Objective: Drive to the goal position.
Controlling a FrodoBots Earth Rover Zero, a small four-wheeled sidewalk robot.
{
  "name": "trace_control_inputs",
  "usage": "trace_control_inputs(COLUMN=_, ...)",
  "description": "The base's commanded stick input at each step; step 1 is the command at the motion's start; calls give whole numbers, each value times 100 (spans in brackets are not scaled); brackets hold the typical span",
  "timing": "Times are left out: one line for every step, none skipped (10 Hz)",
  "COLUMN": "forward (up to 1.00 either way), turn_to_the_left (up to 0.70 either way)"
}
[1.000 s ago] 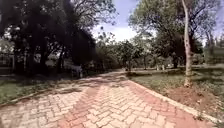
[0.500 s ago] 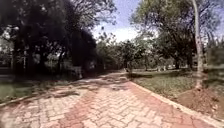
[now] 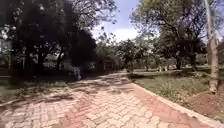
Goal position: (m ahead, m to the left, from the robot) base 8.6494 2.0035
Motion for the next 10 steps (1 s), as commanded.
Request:
trace_control_inputs(forward=70, turn_to_the_left=0)
trace_control_inputs(forward=70, turn_to_the_left=0)
trace_control_inputs(forward=70, turn_to_the_left=0)
trace_control_inputs(forward=70, turn_to_the_left=0)
trace_control_inputs(forward=70, turn_to_the_left=0)
trace_control_inputs(forward=70, turn_to_the_left=0)
trace_control_inputs(forward=70, turn_to_the_left=0)
trace_control_inputs(forward=70, turn_to_the_left=0)
trace_control_inputs(forward=70, turn_to_the_left=0)
trace_control_inputs(forward=70, turn_to_the_left=0)
